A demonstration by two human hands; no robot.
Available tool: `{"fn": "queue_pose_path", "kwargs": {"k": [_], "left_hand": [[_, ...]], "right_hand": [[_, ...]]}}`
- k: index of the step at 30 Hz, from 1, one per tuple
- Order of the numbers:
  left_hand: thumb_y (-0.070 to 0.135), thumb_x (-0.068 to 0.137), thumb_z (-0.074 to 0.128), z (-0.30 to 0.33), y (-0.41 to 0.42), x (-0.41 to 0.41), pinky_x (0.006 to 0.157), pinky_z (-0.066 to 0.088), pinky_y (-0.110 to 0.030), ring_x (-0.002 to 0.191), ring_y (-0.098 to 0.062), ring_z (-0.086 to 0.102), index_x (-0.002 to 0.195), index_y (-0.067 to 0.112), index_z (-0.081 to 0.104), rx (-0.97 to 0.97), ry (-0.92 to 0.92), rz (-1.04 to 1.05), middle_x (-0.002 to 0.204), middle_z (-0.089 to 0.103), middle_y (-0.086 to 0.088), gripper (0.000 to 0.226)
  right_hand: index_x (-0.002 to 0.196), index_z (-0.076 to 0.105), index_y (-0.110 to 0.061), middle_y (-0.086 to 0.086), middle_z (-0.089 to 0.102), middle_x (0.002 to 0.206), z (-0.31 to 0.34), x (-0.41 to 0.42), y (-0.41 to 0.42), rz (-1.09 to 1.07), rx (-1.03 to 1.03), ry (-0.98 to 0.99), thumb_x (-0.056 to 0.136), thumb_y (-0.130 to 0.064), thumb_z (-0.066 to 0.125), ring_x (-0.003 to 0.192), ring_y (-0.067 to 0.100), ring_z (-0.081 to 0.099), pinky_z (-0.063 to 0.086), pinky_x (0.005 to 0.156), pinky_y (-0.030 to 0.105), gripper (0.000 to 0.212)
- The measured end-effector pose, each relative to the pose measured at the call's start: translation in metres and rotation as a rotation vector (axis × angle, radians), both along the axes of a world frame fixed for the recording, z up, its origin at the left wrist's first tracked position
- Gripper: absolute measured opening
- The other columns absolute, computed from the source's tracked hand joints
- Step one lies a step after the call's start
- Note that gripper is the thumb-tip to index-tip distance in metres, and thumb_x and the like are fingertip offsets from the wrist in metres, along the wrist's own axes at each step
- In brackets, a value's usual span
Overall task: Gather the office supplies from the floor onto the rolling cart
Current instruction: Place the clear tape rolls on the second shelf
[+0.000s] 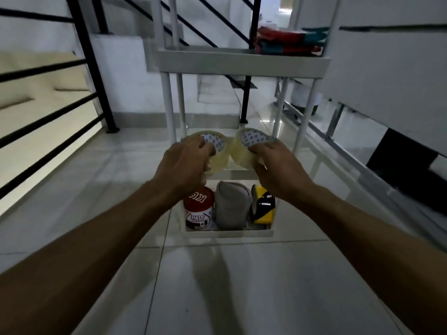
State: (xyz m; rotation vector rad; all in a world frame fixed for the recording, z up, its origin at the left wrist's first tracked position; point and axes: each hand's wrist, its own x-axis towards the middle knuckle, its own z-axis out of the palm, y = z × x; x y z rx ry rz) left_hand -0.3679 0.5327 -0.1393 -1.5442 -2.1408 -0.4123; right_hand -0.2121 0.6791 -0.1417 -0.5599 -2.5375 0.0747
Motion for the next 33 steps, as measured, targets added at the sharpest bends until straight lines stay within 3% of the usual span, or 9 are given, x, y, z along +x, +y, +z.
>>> {"fn": "queue_pose_path", "kwargs": {"k": [3, 7, 11, 14, 17, 22, 27, 30, 33], "left_hand": [[0.016, 0.081, 0.068, -0.011, 0.028, -0.009, 0.082, 0.048, -0.038, 0.107, -0.028, 0.054, 0.116, 0.011, 0.061, 0.003, -0.012, 0.042, 0.115, 0.061, -0.011, 0.037], [0.014, 0.083, 0.066, -0.025, 0.058, -0.027, 0.090, 0.048, -0.036, 0.116, -0.027, 0.053, 0.125, 0.011, 0.057, -0.063, -0.063, 0.124, 0.127, 0.057, -0.010, 0.043], [0.014, 0.082, 0.065, -0.034, 0.070, -0.043, 0.086, 0.049, -0.037, 0.111, -0.026, 0.057, 0.118, 0.015, 0.063, -0.041, -0.222, 0.176, 0.121, 0.061, -0.008, 0.035], [0.015, 0.082, 0.065, -0.032, 0.082, -0.051, 0.089, 0.048, -0.037, 0.111, -0.028, 0.058, 0.113, 0.021, 0.069, 0.025, -0.337, 0.251, 0.122, 0.063, -0.008, 0.032], [0.012, 0.085, 0.063, -0.029, 0.094, -0.056, 0.091, 0.045, -0.034, 0.112, -0.030, 0.057, 0.112, 0.020, 0.070, 0.061, -0.413, 0.290, 0.123, 0.062, -0.010, 0.030], [0.012, 0.085, 0.060, -0.028, 0.098, -0.062, 0.087, 0.049, -0.035, 0.105, -0.029, 0.060, 0.110, 0.019, 0.071, 0.096, -0.471, 0.409, 0.118, 0.064, -0.011, 0.028], [-0.006, 0.081, 0.060, -0.025, 0.097, -0.051, 0.092, 0.045, -0.031, 0.108, -0.032, 0.059, 0.108, 0.005, 0.071, 0.144, -0.480, 0.261, 0.117, 0.065, -0.018, 0.031], [-0.015, 0.073, 0.062, -0.025, 0.090, -0.045, 0.092, 0.038, -0.022, 0.113, -0.032, 0.056, 0.111, -0.002, 0.067, 0.168, -0.543, 0.160, 0.119, 0.061, -0.019, 0.041], [-0.008, 0.066, 0.068, -0.035, 0.086, -0.052, 0.109, 0.033, -0.031, 0.126, -0.033, 0.046, 0.123, 0.005, 0.062, 0.122, -0.539, 0.132, 0.133, 0.054, -0.017, 0.058]], "right_hand": [[0.129, 0.057, -0.012, 0.014, 0.056, 0.133, -0.009, -0.023, 0.021, -0.051, -0.007, -0.043, 0.089, -0.010, 0.061, 0.127, 0.031, 0.045, 0.041, 0.105, 0.043, 0.040], [0.126, 0.061, -0.016, 0.012, 0.059, 0.127, -0.025, -0.048, 0.047, -0.010, -0.015, -0.120, 0.088, -0.007, 0.060, 0.120, 0.029, 0.051, 0.046, 0.097, 0.038, 0.039], [0.122, 0.065, -0.015, 0.010, 0.061, 0.128, -0.030, -0.071, 0.066, 0.068, -0.149, -0.122, 0.087, -0.003, 0.062, 0.117, 0.025, 0.056, 0.043, 0.101, 0.030, 0.037], [0.122, 0.065, -0.017, 0.010, 0.061, 0.126, -0.029, -0.084, 0.076, 0.066, -0.202, -0.127, 0.090, -0.008, 0.058, 0.113, 0.025, 0.058, 0.046, 0.100, 0.034, 0.033], [0.122, 0.064, -0.022, 0.010, 0.060, 0.124, -0.030, -0.092, 0.082, 0.027, -0.209, -0.143, 0.090, -0.010, 0.058, 0.110, 0.025, 0.058, 0.049, 0.096, 0.038, 0.035], [0.126, 0.061, -0.022, 0.012, 0.053, 0.131, -0.039, -0.096, 0.082, -0.004, -0.156, -0.151, 0.088, -0.010, 0.059, 0.120, 0.028, 0.048, 0.041, 0.099, 0.034, 0.040], [0.134, 0.055, -0.020, 0.013, 0.049, 0.139, -0.042, -0.102, 0.087, -0.005, -0.239, -0.187, 0.089, -0.014, 0.057, 0.126, 0.027, 0.046, 0.033, 0.105, 0.030, 0.045], [0.136, 0.053, -0.019, 0.012, 0.047, 0.142, -0.041, -0.103, 0.083, 0.015, -0.265, -0.183, 0.087, -0.009, 0.060, 0.129, 0.027, 0.044, 0.030, 0.107, 0.028, 0.050], [0.129, 0.058, -0.013, 0.017, 0.052, 0.130, -0.046, -0.094, 0.074, 0.044, -0.305, -0.039, 0.083, -0.001, 0.057, 0.116, 0.031, 0.051, 0.040, 0.097, 0.032, 0.047]]}}
